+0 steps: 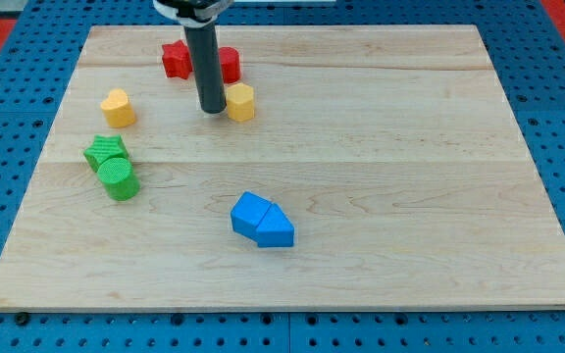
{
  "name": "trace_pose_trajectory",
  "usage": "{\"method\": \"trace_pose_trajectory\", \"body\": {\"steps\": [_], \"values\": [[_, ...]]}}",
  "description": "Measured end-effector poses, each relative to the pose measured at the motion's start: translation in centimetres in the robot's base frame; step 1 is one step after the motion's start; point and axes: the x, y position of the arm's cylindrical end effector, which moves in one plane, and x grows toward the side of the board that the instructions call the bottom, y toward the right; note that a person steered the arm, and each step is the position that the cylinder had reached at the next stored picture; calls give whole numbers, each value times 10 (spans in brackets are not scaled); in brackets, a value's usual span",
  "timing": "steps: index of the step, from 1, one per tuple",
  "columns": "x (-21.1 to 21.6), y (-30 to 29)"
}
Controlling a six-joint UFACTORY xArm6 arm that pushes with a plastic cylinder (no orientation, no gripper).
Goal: Move yellow hexagon towards bottom center
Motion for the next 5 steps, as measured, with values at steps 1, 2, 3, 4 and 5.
{"method": "trace_pose_trajectory", "body": {"steps": [1, 2, 3, 4, 5], "values": [[0, 39], [2, 82], [3, 103], [0, 75], [-12, 60]]}}
